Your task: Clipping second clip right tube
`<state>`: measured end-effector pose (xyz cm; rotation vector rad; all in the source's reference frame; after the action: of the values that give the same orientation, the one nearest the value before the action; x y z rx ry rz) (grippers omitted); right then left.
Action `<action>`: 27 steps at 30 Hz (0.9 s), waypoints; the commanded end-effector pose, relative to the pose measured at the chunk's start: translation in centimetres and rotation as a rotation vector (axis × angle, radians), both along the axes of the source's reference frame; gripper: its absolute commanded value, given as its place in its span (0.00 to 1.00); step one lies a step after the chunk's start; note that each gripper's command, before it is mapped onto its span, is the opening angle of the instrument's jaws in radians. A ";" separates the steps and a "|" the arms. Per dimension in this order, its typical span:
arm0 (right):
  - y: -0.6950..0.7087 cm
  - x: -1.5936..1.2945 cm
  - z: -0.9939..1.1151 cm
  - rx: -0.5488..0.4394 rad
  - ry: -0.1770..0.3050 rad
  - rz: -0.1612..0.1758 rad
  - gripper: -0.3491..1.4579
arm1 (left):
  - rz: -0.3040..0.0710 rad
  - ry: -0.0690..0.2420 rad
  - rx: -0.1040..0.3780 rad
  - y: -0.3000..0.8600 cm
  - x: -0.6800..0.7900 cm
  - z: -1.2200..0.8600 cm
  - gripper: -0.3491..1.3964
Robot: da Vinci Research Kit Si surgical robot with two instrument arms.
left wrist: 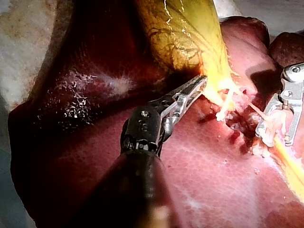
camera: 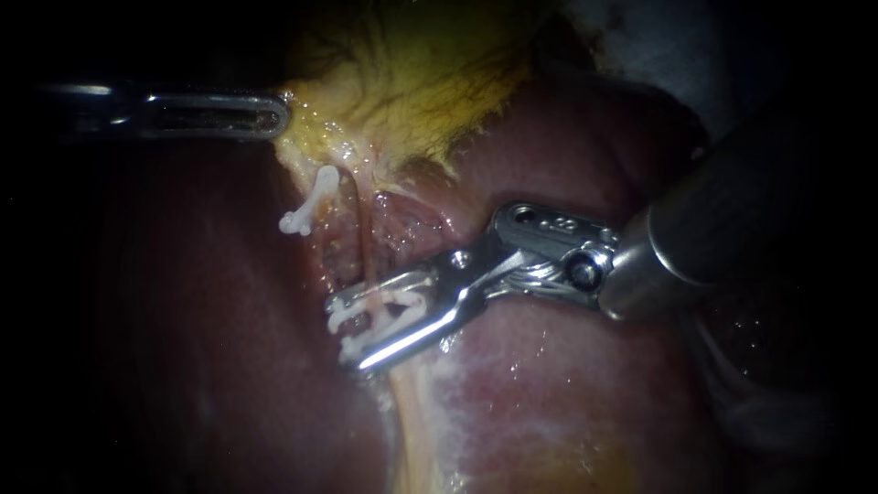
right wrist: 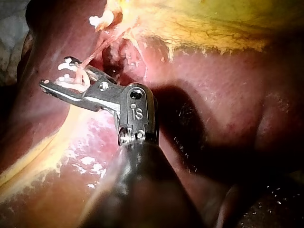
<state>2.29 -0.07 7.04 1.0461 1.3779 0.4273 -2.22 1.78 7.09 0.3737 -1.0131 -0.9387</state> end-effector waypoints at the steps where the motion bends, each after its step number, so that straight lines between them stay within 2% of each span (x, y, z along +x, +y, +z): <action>1: 0.00 0.00 0.00 0.001 -0.001 0.000 0.29 | 0.000 0.000 0.000 0.00 0.00 0.00 0.00; 3: 0.02 0.01 -0.02 0.003 0.001 -0.002 0.24 | 0.000 0.000 0.000 0.00 0.00 0.00 0.00; 9: 0.06 0.01 -0.05 -0.001 -0.009 0.022 0.15 | 0.000 0.000 0.000 0.00 0.00 0.00 0.00; 11: 0.07 0.00 -0.05 -0.001 -0.010 0.025 0.00 | 0.000 0.000 0.000 0.00 0.00 0.00 0.00; 15: 0.11 0.01 -0.02 0.028 -0.022 0.023 0.00 | 0.000 0.000 0.000 0.00 0.00 0.00 0.00; 27: 0.09 -0.03 0.00 0.030 -0.056 0.002 0.00 | 0.000 0.000 0.000 0.00 0.00 0.00 0.00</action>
<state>2.26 0.02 7.04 1.0489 1.3232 0.4769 -2.22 1.79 7.09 0.3742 -1.0134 -0.9387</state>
